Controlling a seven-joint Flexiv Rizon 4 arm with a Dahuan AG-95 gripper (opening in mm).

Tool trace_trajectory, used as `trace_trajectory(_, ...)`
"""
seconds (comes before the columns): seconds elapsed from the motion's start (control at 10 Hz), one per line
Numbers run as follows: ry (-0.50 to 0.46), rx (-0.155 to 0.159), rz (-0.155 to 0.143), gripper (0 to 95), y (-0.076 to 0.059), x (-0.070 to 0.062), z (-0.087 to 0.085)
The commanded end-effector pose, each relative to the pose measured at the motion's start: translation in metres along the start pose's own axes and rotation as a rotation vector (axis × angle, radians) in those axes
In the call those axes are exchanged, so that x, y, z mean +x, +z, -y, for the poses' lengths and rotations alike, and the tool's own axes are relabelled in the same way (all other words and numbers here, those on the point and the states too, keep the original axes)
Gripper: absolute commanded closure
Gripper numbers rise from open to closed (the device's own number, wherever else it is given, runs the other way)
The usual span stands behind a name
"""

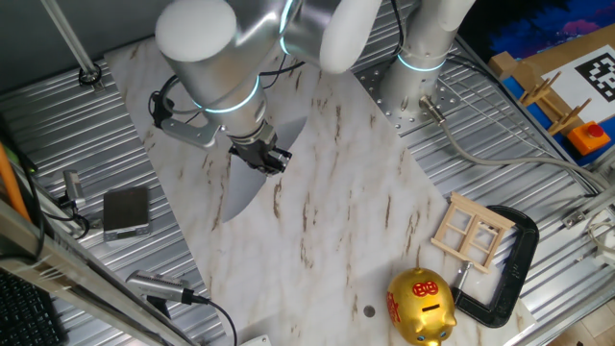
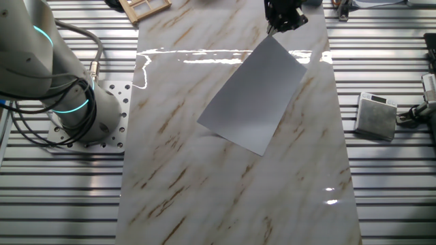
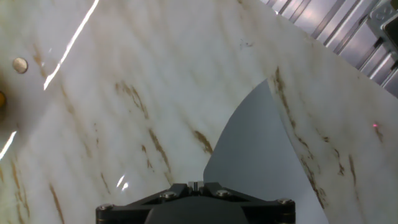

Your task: Flip over and spread out the paper that is laid flat on the table

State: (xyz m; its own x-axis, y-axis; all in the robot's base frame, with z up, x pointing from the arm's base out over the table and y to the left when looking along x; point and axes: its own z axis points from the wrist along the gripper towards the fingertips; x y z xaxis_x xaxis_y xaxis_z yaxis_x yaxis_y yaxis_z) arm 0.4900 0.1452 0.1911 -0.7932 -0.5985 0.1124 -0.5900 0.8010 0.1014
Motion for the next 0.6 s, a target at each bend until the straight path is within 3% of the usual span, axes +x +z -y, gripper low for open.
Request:
trace_trajectory(0.1, 0.013, 0.005, -0.001, 95.0, 0.0008, -0.0005, 0.0001)
trace_trajectory(0.6, 0.079, 0.015, 0.034, 95.0, 0.0008, -0.0005, 0.0001)
